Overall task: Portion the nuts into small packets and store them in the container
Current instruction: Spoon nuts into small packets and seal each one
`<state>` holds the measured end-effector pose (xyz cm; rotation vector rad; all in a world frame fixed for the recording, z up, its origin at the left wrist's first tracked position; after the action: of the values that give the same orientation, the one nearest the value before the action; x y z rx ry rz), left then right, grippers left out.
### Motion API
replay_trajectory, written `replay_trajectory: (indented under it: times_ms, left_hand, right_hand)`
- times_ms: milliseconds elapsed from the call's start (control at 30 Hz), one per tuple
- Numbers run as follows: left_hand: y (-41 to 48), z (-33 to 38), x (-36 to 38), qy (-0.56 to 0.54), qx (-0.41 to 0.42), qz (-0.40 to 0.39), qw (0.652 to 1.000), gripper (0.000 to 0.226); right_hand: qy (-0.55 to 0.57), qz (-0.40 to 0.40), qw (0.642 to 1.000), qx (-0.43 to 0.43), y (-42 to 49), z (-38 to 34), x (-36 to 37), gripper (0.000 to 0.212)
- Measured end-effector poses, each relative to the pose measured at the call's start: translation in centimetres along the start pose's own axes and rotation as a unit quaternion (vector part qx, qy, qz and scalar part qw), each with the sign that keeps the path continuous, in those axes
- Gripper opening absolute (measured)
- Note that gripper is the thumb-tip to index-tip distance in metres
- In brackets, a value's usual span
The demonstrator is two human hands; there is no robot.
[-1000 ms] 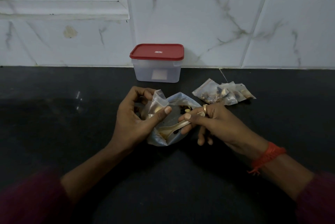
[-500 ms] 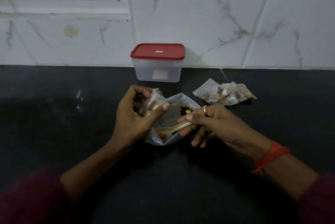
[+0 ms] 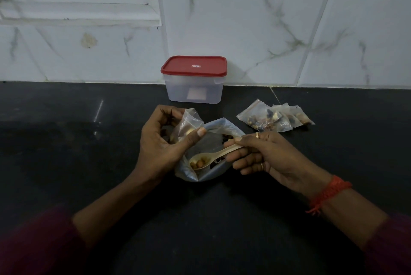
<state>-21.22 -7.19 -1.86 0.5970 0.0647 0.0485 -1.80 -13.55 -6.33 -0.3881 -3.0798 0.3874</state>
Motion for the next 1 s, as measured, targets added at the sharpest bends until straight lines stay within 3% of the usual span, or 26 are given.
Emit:
replay_trajectory:
  times_ms: [200, 500, 800, 1000]
  left_hand:
    - [0.3, -0.4, -0.5, -0.002, -0.023, 0.008, 1.0, 0.047]
    - [0.2, -1.2, -0.1, 0.004, -0.049, -0.015, 0.999, 0.059]
    - [-0.1, -1.2, -0.1, -0.009, -0.063, -0.023, 0.998, 0.057]
    - [-0.3, -1.0, 0.4, -0.034, -0.074, -0.037, 0.996, 0.055]
  right_hand:
    - [0.049, 0.038, 0.998, 0.008, 0.5, -0.4, -1.4, 0.026]
    - [0.125, 0.092, 0.983, -0.099, -0.2, -3.3, -2.5, 0.027]
    - [0.173, 0.116, 0.973, -0.098, -0.4, -3.2, -2.7, 0.026]
    - [0.07, 0.041, 0.982, -0.172, -1.6, -4.2, -0.2, 0.03]
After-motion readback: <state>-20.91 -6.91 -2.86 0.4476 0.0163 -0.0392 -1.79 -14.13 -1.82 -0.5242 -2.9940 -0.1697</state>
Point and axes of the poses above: each hand's wrist, its own y-axis towards the middle knuckle, its own x-axis out of the palm, z = x × y, the point moved 9 cm from there along y, towards the middle knuckle, and after that the axes turned 13 degrees about z, right-handed, at the moved point
